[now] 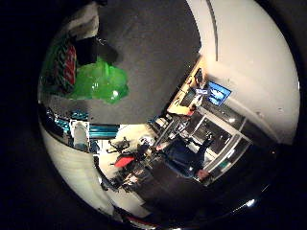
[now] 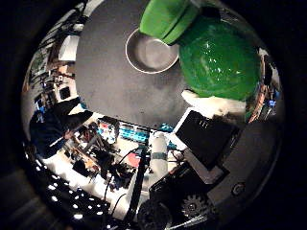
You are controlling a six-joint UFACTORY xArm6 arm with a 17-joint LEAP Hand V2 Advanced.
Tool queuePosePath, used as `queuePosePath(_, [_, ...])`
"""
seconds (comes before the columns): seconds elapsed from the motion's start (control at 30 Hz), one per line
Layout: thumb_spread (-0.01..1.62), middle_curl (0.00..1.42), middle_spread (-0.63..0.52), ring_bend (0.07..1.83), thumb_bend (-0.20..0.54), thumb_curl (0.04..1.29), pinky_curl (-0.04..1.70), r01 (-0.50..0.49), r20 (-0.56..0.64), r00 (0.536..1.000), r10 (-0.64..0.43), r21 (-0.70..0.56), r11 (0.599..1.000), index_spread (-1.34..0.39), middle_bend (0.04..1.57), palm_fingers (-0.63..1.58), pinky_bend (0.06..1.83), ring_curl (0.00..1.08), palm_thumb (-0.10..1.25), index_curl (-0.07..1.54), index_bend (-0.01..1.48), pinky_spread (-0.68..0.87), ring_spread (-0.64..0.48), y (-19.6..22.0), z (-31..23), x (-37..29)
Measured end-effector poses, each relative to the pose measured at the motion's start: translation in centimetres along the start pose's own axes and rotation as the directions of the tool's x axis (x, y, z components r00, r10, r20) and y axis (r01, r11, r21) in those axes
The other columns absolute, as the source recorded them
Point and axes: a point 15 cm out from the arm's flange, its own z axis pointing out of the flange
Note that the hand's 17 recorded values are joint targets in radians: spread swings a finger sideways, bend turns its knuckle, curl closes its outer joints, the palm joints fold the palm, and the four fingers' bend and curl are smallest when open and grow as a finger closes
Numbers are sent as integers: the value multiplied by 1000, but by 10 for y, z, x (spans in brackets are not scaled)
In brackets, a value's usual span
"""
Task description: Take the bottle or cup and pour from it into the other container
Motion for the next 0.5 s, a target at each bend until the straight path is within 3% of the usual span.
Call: queuePosePath(0.5, [148,761,-90,1384,-18,961,995,1,-16,1000,-1,-17,1000,-199,1374,1117,1161,769,1134,857,1164,-262,-202,-3,4,-1])
